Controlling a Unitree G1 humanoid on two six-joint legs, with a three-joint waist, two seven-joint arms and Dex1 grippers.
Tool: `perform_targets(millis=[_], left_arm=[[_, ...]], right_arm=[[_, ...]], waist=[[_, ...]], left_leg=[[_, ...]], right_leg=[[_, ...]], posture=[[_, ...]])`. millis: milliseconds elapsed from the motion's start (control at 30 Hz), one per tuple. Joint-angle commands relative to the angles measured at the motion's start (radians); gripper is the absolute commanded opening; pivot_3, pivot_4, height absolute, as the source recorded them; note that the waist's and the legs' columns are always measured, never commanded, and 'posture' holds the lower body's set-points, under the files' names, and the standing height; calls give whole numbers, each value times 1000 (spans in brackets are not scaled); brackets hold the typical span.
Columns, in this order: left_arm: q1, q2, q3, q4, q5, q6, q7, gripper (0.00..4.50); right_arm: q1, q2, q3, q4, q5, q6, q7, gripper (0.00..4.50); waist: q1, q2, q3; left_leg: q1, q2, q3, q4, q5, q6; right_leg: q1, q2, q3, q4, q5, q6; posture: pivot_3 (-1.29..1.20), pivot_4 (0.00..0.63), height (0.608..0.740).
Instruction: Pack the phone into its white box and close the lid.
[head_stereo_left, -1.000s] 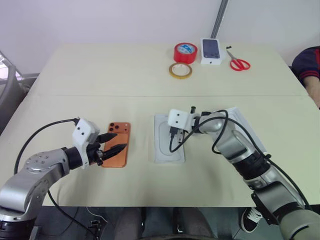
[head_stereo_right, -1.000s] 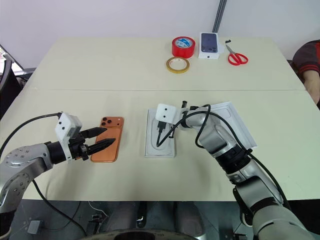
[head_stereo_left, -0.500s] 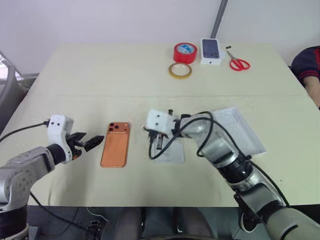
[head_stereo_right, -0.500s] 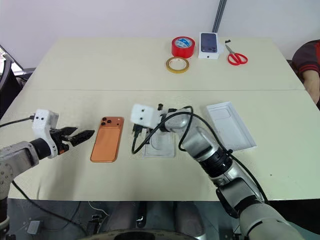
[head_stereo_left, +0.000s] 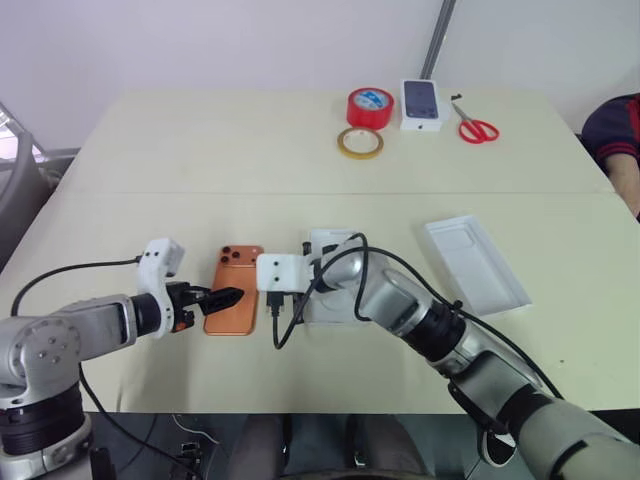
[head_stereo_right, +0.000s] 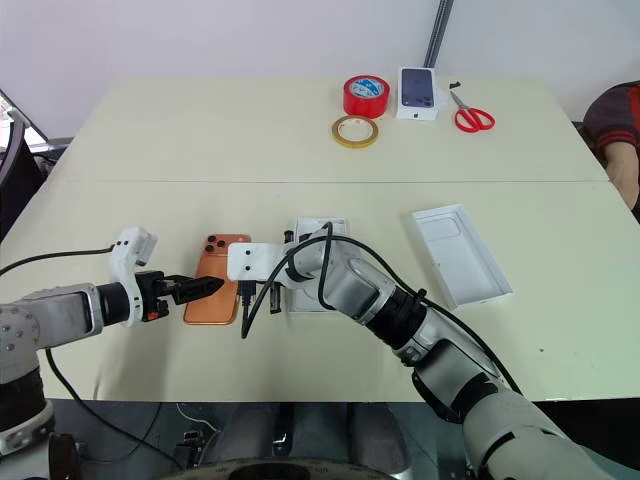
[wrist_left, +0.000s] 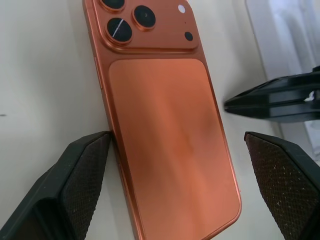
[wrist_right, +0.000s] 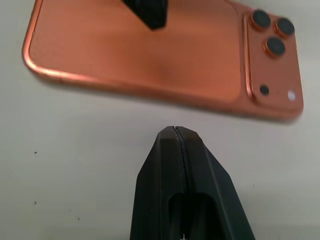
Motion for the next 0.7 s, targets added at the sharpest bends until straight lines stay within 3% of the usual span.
perform_targets(millis=[33, 400, 700], left_arm=[[16, -56, -53, 8, -78, 45, 40, 4475], [-42, -158, -7, 54, -273, 45, 200, 4475], [-72, -136, 70, 130, -337, 40, 322, 4475]], right_arm=[[-9, 10, 1, 2, -7, -12, 4, 0], [2, 14, -14, -2, -5, -5, 4, 0], [7, 14, -20, -3, -7, -6, -3, 0]], waist=[[2, 0, -1], [6, 0, -2], [-2, -1, -2]], left_leg=[[0, 0, 0, 0, 0, 0], [1, -2, -2, 0, 0, 0], [0, -1, -2, 0, 0, -1]], right_leg=[[0, 0, 0, 0, 0, 0], [2, -2, -2, -1, 0, 0], [1, -1, -1, 0, 0, 0]], posture=[[0, 150, 736], [0, 150, 736], [0, 150, 736]])
